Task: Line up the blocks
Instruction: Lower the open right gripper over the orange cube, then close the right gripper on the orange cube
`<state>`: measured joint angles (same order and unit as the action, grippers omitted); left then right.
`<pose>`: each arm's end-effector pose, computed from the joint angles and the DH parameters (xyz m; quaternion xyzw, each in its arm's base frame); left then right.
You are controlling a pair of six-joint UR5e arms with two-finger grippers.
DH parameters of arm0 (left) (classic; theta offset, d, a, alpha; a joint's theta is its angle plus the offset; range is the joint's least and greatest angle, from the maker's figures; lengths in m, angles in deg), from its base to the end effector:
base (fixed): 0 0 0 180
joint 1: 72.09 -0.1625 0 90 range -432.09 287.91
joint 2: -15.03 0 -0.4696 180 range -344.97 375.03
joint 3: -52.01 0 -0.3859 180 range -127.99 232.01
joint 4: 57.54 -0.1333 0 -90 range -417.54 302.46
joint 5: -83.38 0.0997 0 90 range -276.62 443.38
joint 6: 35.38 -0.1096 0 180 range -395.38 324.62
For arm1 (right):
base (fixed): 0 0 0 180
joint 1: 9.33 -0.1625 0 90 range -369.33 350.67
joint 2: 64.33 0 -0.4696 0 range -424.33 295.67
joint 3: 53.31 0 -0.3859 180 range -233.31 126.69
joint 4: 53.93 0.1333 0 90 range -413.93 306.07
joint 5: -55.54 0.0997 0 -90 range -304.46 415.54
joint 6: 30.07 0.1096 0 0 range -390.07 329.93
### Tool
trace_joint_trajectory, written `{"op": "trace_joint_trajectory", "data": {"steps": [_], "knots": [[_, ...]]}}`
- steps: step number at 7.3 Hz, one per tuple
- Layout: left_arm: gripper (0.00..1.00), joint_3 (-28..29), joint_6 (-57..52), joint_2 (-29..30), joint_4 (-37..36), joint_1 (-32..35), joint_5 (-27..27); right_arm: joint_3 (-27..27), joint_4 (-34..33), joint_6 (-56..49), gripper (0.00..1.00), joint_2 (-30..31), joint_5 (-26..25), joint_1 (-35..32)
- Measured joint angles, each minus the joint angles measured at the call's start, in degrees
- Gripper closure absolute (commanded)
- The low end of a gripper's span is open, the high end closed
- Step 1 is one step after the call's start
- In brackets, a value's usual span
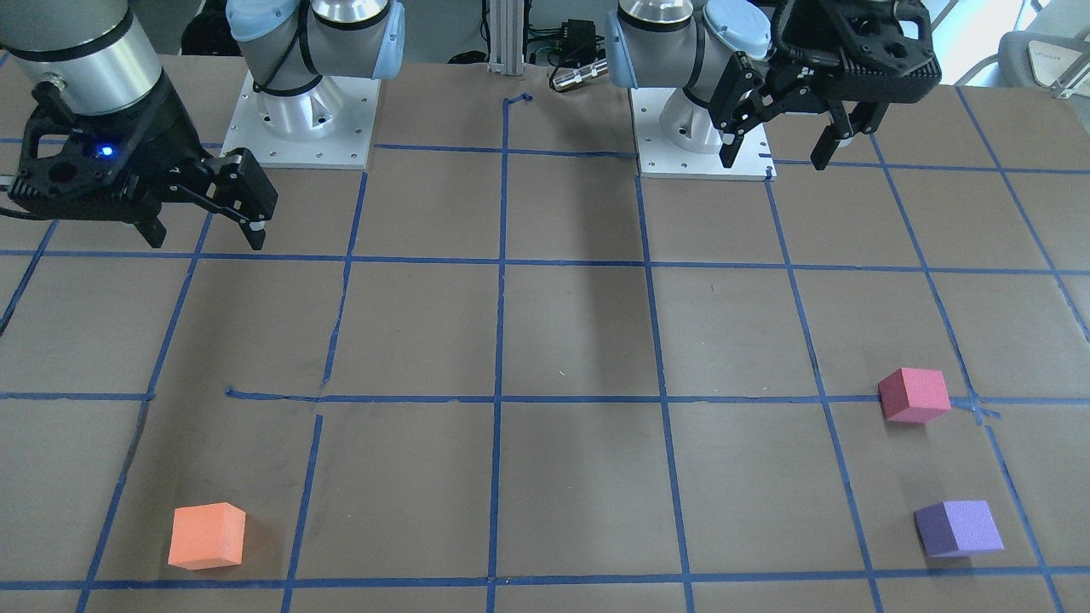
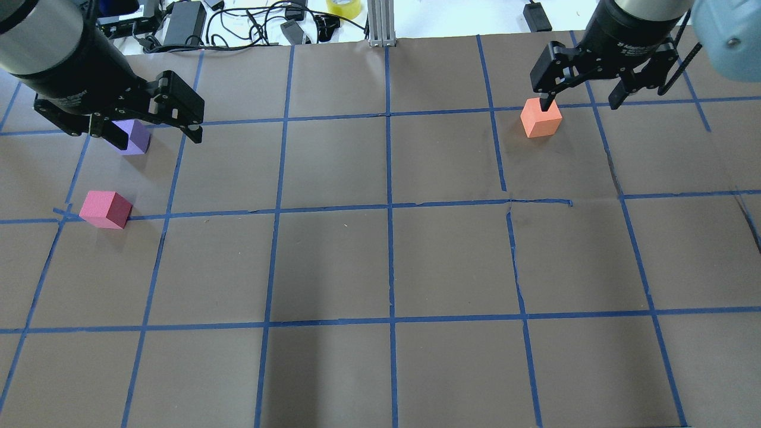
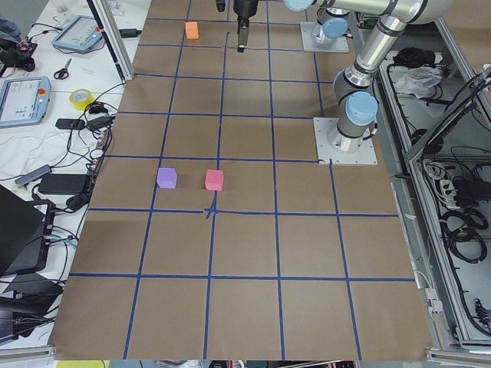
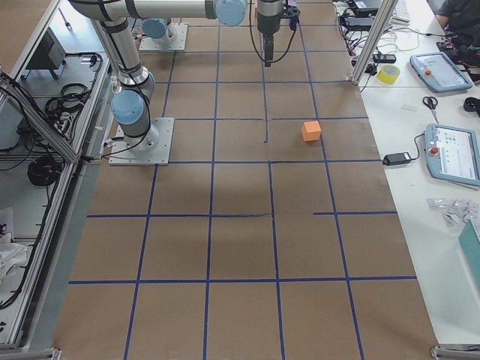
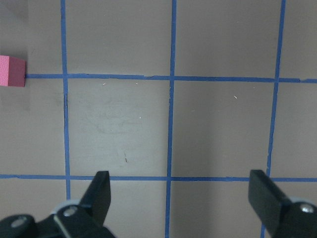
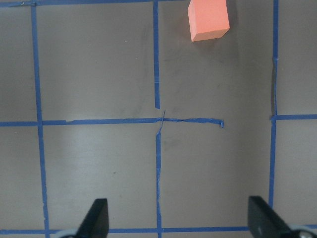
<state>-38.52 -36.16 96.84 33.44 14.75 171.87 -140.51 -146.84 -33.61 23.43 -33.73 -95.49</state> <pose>-0.1124 -0.4342 0.5815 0.0200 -0.9980 0.0587 0.0111 0.1002 -0.5183 0.5322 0.0024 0.9995 -0.0306 0.0044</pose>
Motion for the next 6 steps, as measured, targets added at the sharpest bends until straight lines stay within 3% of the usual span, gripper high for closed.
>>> {"op": "trace_joint_trajectory", "data": {"steps": [3, 6], "knots": [[0.0, -0.3, 0.0, 0.0, -0.1, 0.1, -0.1, -0.2, -3.0, -2.8, 0.0, -4.1, -0.5, 1.4], [0.0, -0.3, 0.2, 0.2, -0.5, -0.2, -0.7, 0.0, -15.7, -3.0, 0.0, -14.6, -0.3, 1.7]]}}
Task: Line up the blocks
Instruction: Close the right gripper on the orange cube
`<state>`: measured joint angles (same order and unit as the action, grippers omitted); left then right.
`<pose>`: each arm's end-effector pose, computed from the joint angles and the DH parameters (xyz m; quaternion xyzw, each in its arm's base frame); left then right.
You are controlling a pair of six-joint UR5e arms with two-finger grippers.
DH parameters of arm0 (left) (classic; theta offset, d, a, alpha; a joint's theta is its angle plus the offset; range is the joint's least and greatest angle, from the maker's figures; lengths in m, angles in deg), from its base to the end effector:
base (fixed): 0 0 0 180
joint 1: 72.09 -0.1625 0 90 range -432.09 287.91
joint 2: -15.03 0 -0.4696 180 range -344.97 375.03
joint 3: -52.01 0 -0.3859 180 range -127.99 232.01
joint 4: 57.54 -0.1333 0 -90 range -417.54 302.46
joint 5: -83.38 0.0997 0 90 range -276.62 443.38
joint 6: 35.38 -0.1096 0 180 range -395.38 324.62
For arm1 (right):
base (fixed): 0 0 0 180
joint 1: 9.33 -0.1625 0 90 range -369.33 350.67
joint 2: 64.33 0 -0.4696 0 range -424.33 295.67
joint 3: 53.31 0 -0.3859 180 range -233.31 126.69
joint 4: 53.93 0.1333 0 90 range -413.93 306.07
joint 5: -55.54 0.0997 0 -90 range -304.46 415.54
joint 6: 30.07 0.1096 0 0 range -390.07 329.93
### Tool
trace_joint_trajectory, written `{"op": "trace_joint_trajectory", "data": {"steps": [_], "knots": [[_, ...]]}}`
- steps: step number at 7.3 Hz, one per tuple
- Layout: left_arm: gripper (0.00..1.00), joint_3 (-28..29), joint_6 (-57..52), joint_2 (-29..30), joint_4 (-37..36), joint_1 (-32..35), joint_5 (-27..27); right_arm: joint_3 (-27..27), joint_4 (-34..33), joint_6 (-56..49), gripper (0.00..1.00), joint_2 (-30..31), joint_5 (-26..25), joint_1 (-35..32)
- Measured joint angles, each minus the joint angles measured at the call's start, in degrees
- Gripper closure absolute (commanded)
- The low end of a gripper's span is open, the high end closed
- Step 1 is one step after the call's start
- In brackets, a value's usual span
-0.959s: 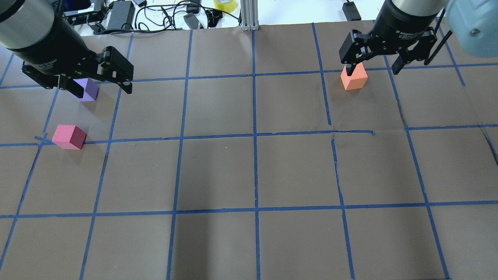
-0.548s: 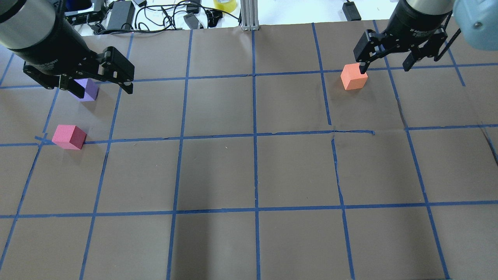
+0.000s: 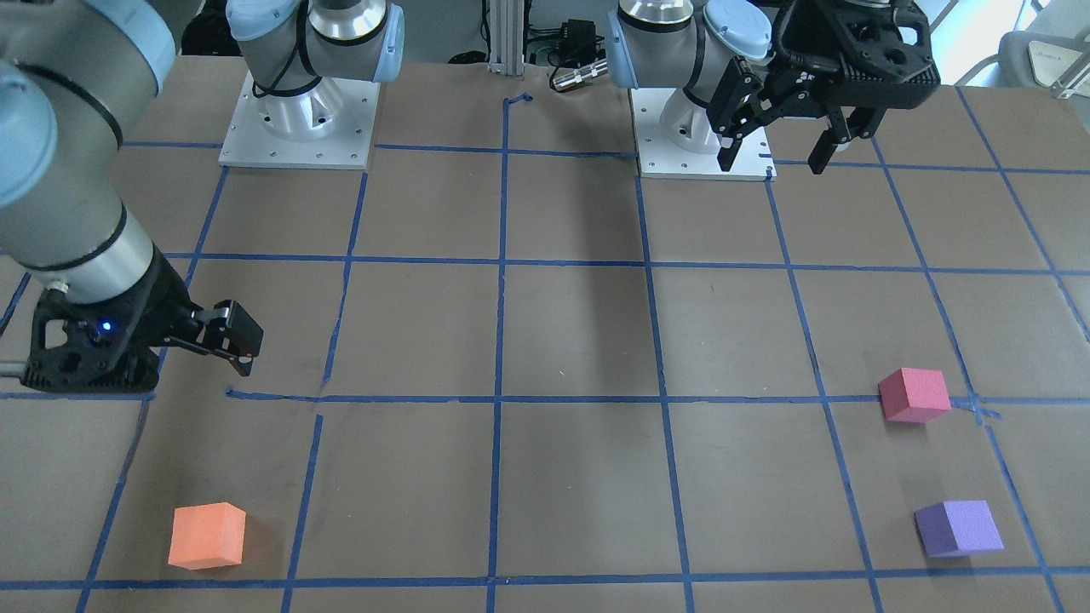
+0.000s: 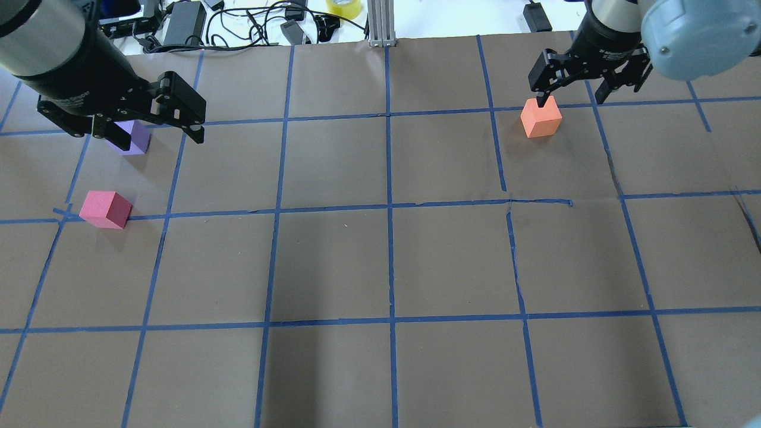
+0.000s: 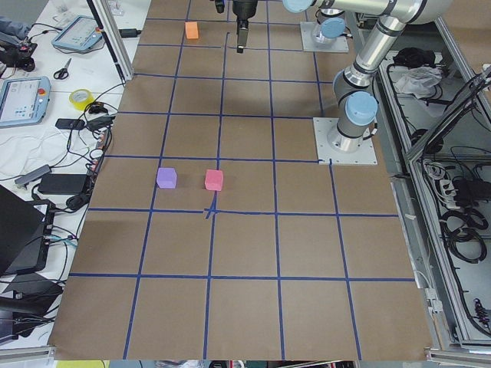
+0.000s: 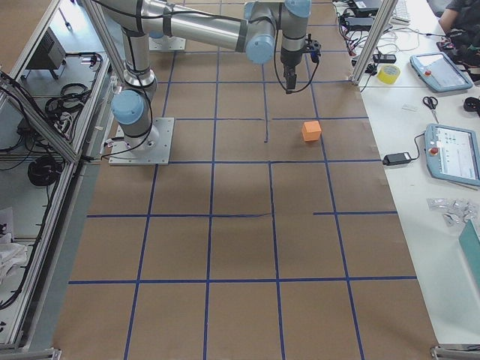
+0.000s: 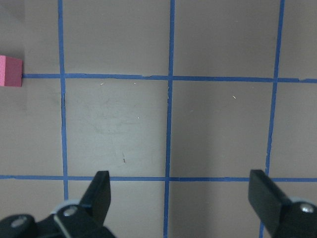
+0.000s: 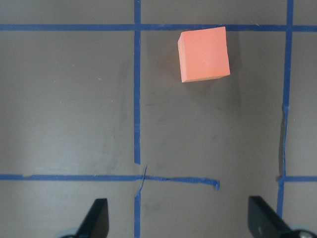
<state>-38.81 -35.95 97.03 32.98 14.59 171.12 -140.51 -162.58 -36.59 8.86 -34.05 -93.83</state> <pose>-0.1125 -0.4365 0.5785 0.0228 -0.9979 0.0587 0.0177 0.0742 -0.6285 0.4174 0.0090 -0.9991 0.0406 0.0007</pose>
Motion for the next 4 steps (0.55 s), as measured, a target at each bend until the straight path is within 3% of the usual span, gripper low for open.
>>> {"op": "trace_joint_trajectory", "data": {"steps": [2, 4], "knots": [[0.0, 0.0, -0.2, 0.0, 0.1, 0.0, 0.3, -0.1, -7.8, -2.2, 0.0, -5.4, -0.3, 0.4], [0.0, -0.1, -0.4, -0.3, 0.4, 0.1, 0.7, 0.0, -10.6, -3.5, 0.0, -8.6, 0.2, 2.0]]}}
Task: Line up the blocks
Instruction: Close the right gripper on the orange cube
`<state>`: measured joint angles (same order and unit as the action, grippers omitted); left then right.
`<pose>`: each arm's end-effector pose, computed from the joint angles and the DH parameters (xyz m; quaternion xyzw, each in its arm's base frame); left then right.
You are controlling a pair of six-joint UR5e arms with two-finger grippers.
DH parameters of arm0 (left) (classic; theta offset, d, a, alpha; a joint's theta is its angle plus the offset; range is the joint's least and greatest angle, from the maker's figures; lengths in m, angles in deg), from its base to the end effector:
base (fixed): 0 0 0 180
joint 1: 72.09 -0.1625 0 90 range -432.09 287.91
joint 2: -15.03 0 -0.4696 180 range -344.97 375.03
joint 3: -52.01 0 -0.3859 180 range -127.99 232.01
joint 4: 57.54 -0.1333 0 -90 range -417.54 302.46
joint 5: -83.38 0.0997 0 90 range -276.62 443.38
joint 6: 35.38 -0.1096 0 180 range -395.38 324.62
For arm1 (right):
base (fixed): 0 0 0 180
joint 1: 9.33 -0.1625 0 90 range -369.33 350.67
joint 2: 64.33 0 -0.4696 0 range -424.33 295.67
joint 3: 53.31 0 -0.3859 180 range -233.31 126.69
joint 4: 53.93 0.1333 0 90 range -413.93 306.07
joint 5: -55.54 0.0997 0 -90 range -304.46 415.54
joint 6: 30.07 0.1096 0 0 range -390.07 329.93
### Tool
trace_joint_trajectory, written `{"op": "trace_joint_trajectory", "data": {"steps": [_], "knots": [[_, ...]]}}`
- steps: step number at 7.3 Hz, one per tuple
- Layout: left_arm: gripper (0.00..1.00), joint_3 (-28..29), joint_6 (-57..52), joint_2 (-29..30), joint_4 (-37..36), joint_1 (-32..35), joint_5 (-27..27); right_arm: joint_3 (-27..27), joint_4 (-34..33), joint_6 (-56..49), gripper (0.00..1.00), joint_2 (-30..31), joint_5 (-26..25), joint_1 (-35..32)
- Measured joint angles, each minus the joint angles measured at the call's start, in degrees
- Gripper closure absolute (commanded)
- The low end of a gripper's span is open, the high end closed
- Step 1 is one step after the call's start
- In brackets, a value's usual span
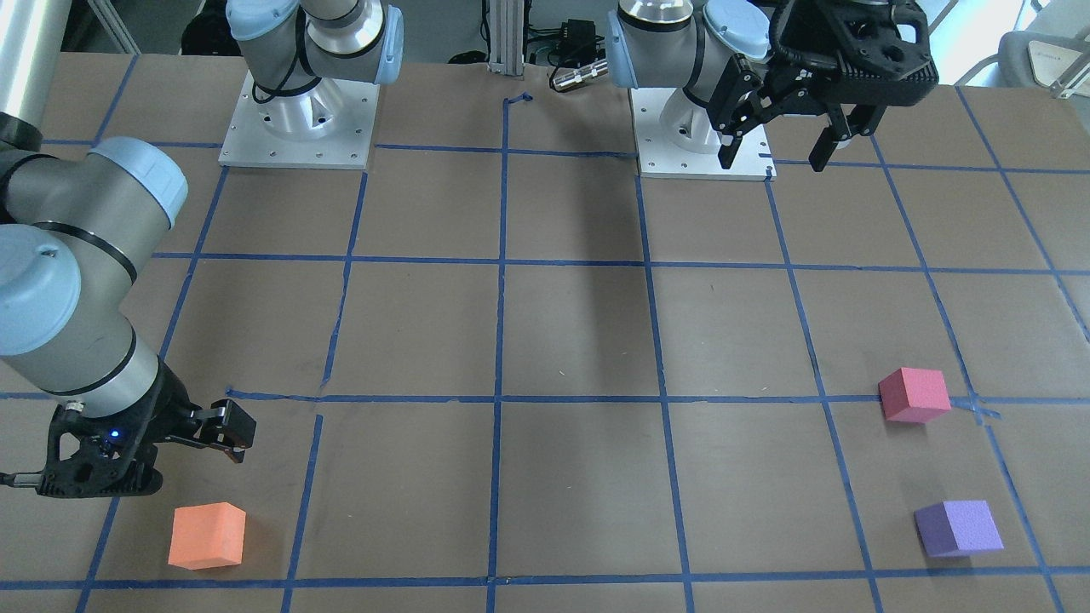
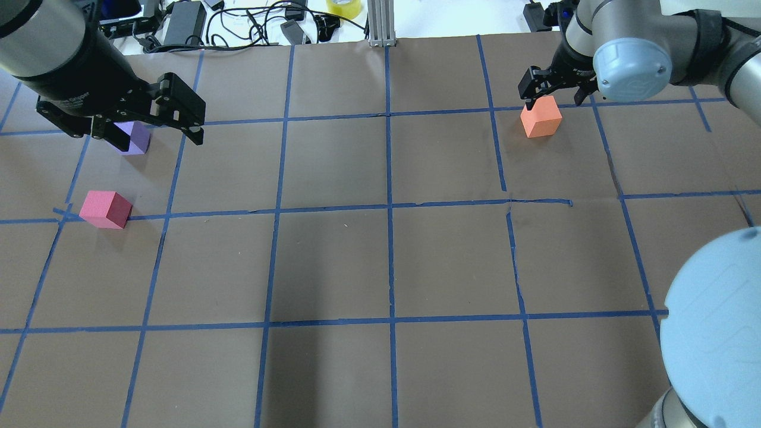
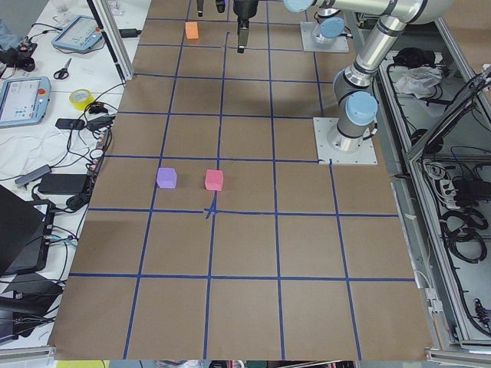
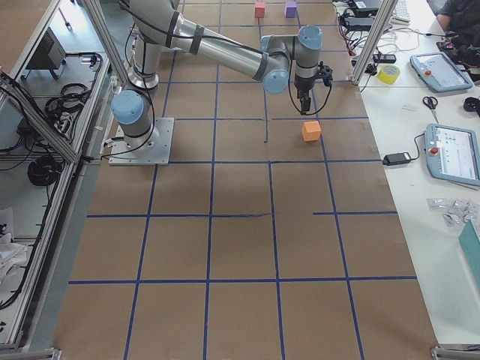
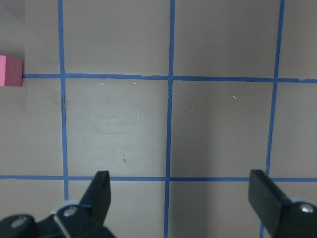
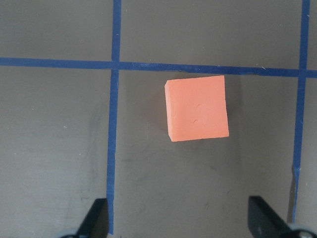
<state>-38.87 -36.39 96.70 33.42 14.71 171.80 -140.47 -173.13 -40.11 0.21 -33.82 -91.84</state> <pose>-0.1123 -0.4330 0.5796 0.0183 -0.9981 0.0571 0.0117 0.0461 -0.6815 0.3406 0.0225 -0.9981 0.0576 0.0032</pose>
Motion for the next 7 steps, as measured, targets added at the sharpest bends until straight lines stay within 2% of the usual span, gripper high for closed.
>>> {"op": "trace_joint_trajectory", "data": {"steps": [3, 7], "knots": [[0.0, -0.2, 0.1, 0.0, 0.1, 0.0, 0.0, 0.5, -7.0, -4.5, 0.0, -5.9, 0.2, 1.8], [0.0, -0.4, 0.1, -0.3, 0.0, 0.0, 0.0, 1.9, -10.4, -7.2, 0.0, -9.6, 1.3, 1.9]]}}
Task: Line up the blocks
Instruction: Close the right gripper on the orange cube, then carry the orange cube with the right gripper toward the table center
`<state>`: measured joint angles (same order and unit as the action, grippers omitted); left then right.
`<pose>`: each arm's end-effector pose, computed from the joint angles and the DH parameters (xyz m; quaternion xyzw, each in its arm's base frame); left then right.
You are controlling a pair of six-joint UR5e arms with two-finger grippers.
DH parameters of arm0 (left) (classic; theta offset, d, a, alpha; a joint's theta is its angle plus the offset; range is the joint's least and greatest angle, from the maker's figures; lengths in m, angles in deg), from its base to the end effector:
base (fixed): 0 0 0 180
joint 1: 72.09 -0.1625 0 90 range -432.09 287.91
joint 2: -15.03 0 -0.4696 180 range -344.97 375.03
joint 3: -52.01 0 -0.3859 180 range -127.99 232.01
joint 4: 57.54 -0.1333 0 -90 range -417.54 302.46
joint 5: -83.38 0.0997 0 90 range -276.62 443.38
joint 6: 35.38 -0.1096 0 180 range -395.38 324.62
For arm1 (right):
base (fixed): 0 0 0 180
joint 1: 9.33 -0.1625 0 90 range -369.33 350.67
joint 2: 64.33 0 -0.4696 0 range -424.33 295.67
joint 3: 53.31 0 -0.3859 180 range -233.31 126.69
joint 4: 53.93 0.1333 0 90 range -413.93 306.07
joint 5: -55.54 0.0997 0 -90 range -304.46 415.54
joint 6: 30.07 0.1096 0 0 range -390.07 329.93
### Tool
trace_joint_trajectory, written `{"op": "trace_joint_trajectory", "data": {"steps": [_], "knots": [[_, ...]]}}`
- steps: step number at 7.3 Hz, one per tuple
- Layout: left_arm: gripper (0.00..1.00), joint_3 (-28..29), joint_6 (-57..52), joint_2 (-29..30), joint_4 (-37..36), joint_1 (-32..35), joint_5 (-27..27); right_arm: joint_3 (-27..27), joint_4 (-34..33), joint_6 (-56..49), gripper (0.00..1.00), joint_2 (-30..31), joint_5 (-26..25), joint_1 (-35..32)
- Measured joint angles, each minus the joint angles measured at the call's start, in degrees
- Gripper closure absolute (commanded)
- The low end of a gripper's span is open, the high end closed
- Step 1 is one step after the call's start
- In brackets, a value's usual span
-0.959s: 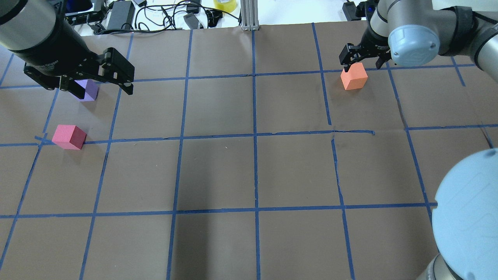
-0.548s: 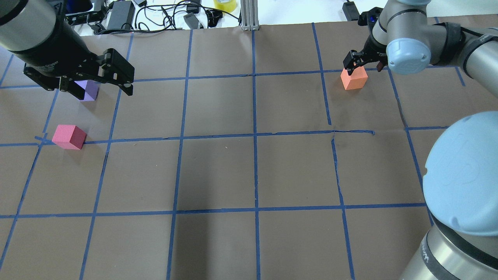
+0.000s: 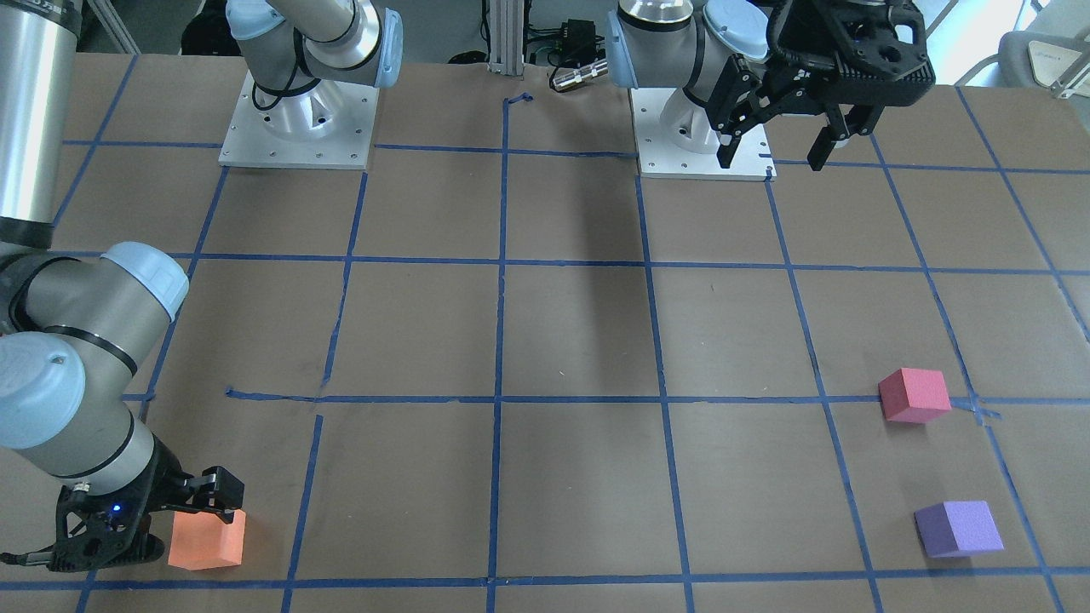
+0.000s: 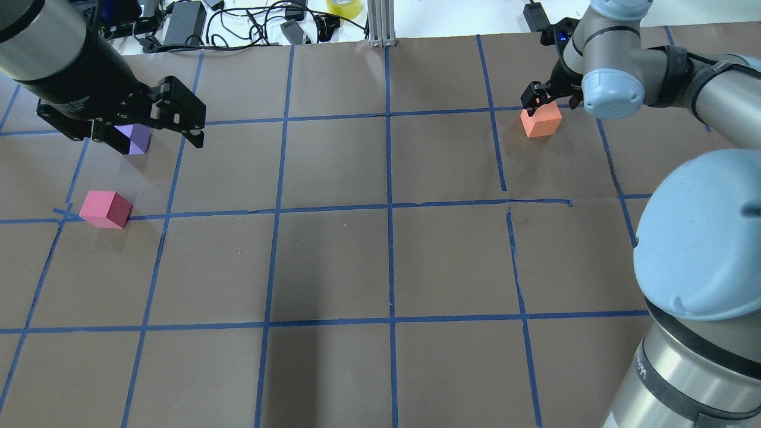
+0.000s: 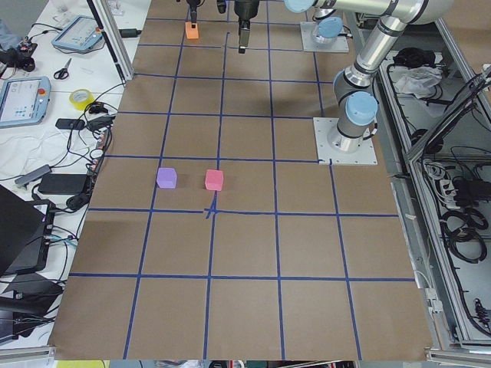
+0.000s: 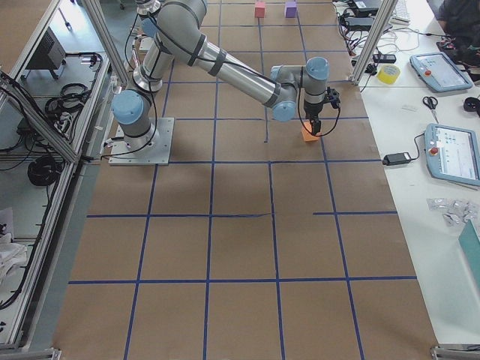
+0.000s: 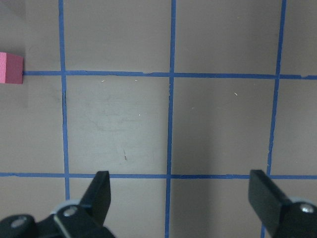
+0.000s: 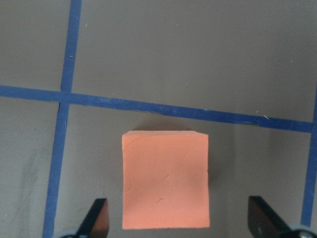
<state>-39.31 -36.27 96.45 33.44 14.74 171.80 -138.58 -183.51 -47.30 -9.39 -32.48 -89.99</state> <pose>-0.1127 -0.4307 0.5776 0.0191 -0.9982 0.0552 0.0118 0.0186 -0.7316 0.2599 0.0700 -0.9941 0.0824 0.0018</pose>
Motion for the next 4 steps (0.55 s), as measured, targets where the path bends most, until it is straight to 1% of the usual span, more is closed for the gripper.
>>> {"op": "trace_joint_trajectory", "data": {"steps": [3, 4], "knots": [[0.0, 0.0, 0.0, 0.0, 0.0, 0.0, 0.0, 0.4, -0.8, -0.2, 0.0, -2.0, 1.5, 0.0], [0.0, 0.0, 0.0, 0.0, 0.0, 0.0, -0.1, 0.6, -0.9, -0.3, 0.23, -2.6, 1.7, 0.0]]}}
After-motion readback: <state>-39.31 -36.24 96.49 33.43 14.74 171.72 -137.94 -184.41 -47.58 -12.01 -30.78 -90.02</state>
